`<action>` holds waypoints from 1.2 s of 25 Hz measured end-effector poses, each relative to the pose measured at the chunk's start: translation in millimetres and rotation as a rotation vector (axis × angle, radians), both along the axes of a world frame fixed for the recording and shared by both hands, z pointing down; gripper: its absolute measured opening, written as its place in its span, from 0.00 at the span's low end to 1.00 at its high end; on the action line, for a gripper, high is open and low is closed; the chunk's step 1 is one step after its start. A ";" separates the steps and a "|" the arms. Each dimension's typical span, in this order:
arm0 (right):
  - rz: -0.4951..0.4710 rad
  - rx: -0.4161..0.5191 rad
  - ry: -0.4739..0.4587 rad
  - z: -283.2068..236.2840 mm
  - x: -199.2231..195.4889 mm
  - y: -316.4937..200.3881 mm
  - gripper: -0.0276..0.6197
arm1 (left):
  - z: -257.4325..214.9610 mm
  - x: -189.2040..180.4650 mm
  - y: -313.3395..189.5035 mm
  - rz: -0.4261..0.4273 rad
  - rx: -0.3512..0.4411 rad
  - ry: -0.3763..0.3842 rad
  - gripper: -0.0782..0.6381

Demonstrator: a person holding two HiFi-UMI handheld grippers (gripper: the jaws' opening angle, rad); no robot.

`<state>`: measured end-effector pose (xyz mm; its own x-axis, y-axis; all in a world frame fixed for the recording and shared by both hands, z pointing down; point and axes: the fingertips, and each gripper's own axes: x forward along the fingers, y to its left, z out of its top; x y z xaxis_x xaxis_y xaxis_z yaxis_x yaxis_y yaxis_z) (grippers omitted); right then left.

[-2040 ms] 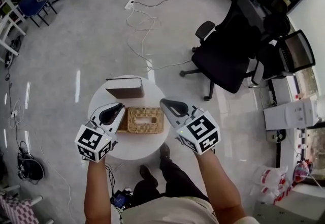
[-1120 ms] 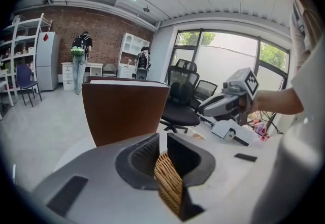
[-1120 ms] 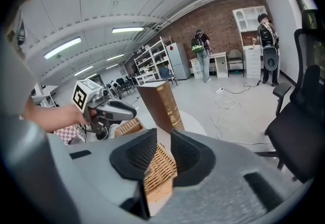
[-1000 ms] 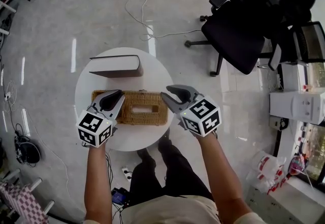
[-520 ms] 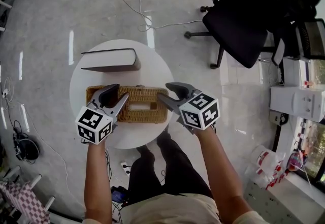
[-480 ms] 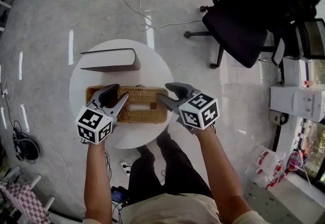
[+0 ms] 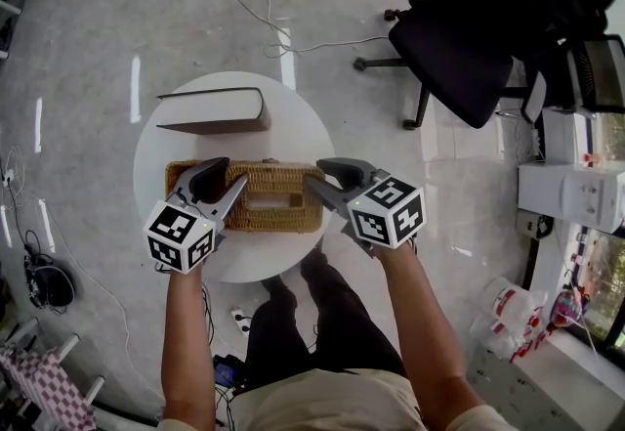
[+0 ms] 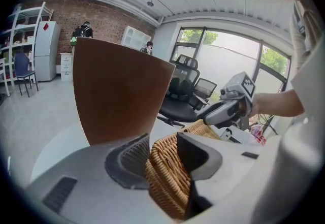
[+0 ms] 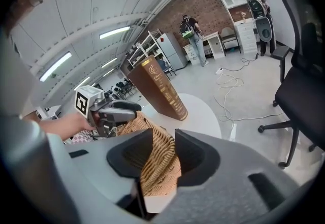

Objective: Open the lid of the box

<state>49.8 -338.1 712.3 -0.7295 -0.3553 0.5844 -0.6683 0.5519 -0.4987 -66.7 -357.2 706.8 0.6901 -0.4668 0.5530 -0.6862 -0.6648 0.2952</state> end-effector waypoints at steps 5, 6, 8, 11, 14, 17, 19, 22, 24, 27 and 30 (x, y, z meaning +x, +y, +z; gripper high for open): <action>0.009 0.019 0.006 -11.5 1.1 -1.1 0.19 | -11.3 -1.4 -0.4 0.008 0.011 0.024 0.30; 0.010 0.023 0.009 -14.5 1.2 0.4 0.18 | -13.8 -1.9 1.6 0.009 0.014 0.027 0.30; 0.011 0.032 0.017 -19.9 1.6 2.4 0.15 | -18.6 -2.7 4.4 0.011 0.019 0.034 0.30; 0.010 0.040 0.027 -27.5 1.0 4.0 0.15 | -26.4 -4.4 5.5 0.012 0.026 0.043 0.29; 0.011 0.050 0.038 -35.8 0.2 7.3 0.15 | -34.9 -5.8 8.0 0.016 0.033 0.049 0.27; 0.012 0.062 0.049 -44.7 -1.9 14.7 0.15 | -43.5 -8.3 15.3 0.020 0.040 0.054 0.25; 0.010 0.070 0.058 -51.0 -3.5 21.1 0.15 | -49.6 -9.7 21.7 0.024 0.045 0.055 0.25; 0.008 0.079 0.070 -60.0 -4.5 29.0 0.15 | -58.6 -10.3 29.3 0.032 0.051 0.055 0.25; 0.005 0.085 0.078 -64.6 -4.7 33.5 0.15 | -63.1 -10.3 33.7 0.036 0.054 0.055 0.25; 0.001 0.092 0.088 -70.6 -4.8 41.3 0.16 | -69.2 -10.1 41.6 0.045 0.059 0.051 0.25; -0.003 0.097 0.096 -77.3 -4.2 50.9 0.16 | -75.6 -9.2 51.6 0.055 0.061 0.048 0.25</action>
<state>45.6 -287.2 635.0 -0.6730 -0.4119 0.6144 -0.7088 0.5964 -0.3767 -75.9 -305.6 631.2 0.7403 -0.4594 0.4908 -0.6346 -0.7184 0.2848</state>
